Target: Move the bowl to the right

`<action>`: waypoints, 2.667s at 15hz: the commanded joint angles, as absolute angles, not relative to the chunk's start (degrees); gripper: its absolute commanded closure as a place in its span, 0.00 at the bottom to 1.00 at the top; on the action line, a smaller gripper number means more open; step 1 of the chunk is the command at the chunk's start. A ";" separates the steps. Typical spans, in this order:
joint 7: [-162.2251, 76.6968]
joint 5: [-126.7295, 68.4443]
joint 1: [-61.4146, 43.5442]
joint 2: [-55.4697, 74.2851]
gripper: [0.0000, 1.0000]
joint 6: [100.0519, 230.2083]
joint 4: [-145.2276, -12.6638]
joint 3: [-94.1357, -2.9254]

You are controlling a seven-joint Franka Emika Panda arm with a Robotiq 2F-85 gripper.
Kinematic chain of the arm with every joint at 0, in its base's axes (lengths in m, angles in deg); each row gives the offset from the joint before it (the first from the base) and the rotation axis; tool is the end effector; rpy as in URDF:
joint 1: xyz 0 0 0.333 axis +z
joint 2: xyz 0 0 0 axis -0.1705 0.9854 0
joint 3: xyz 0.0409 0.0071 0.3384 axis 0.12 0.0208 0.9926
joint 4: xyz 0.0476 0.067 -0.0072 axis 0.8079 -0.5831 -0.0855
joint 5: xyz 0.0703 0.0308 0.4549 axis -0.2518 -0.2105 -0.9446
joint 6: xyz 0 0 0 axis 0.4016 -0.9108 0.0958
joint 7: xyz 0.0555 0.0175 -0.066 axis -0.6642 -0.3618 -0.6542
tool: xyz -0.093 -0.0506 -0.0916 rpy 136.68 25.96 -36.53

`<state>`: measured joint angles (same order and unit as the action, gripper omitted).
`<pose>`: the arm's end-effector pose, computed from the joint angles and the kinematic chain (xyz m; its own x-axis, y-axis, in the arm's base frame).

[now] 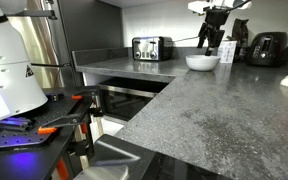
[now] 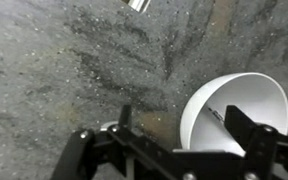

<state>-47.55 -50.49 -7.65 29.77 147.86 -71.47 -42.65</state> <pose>0.7751 0.0787 0.2458 0.9921 -0.0759 -0.0995 -0.1017 -0.9523 -0.2878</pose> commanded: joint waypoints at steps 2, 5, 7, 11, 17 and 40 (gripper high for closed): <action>-44.12 -49.13 -7.62 37.16 0.00 141.51 -61.39 -41.20; -44.01 -48.93 -6.88 41.01 0.25 139.36 -56.75 -40.38; -44.06 -48.51 -6.21 42.75 0.31 138.61 -54.58 -40.13; -43.33 -47.05 -5.25 44.22 0.63 138.05 -52.43 -40.53; -43.60 -46.09 -5.36 43.96 1.00 137.43 -51.48 -40.41; -53.91 -41.83 -15.28 20.25 0.99 146.19 -86.28 -45.39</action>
